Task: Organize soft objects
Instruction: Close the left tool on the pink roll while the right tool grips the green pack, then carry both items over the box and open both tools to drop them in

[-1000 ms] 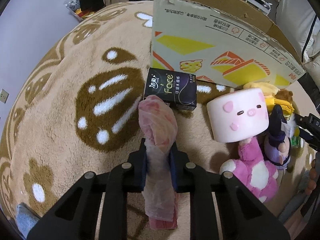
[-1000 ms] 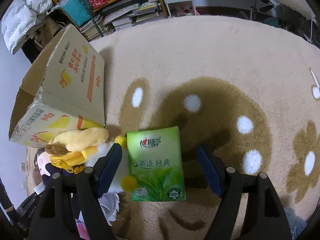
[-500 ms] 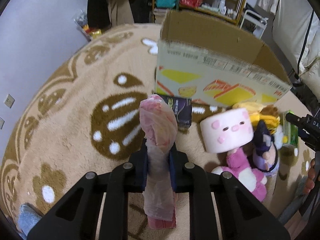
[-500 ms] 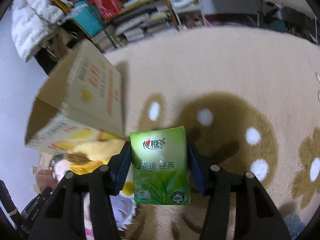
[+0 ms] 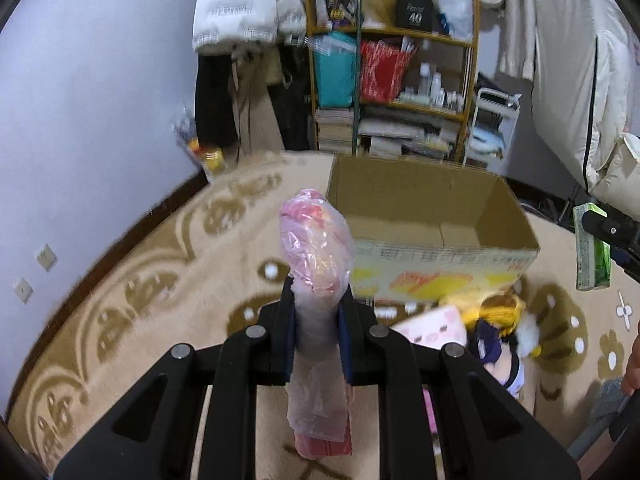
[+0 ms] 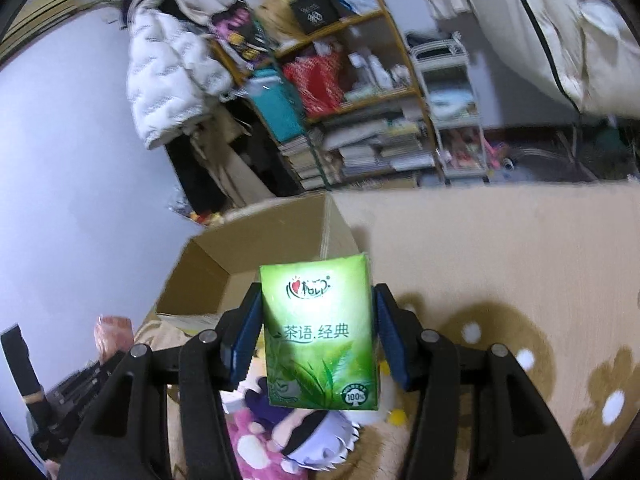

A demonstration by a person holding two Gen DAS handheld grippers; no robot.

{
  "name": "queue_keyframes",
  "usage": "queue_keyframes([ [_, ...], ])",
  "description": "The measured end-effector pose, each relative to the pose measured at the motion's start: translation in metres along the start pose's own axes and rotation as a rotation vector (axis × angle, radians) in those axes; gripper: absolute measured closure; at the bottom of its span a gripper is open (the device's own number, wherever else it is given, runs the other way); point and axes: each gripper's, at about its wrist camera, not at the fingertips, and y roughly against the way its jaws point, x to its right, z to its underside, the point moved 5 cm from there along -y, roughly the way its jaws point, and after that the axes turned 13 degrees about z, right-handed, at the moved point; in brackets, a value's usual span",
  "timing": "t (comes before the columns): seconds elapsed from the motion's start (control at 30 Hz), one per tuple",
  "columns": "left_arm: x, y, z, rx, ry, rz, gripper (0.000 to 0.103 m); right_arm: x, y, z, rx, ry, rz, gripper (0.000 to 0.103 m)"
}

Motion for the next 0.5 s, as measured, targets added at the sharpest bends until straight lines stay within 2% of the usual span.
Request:
queue_keyframes([
  [0.17, 0.002, 0.015, -0.029, 0.073, -0.022, -0.008, 0.087, -0.025, 0.012, -0.012, 0.046, 0.045, -0.038, 0.045],
  [0.5, 0.007, 0.018, -0.076, 0.151, -0.074, -0.002, 0.087, -0.060, 0.019, -0.040, 0.121, 0.121, -0.075, 0.045],
])
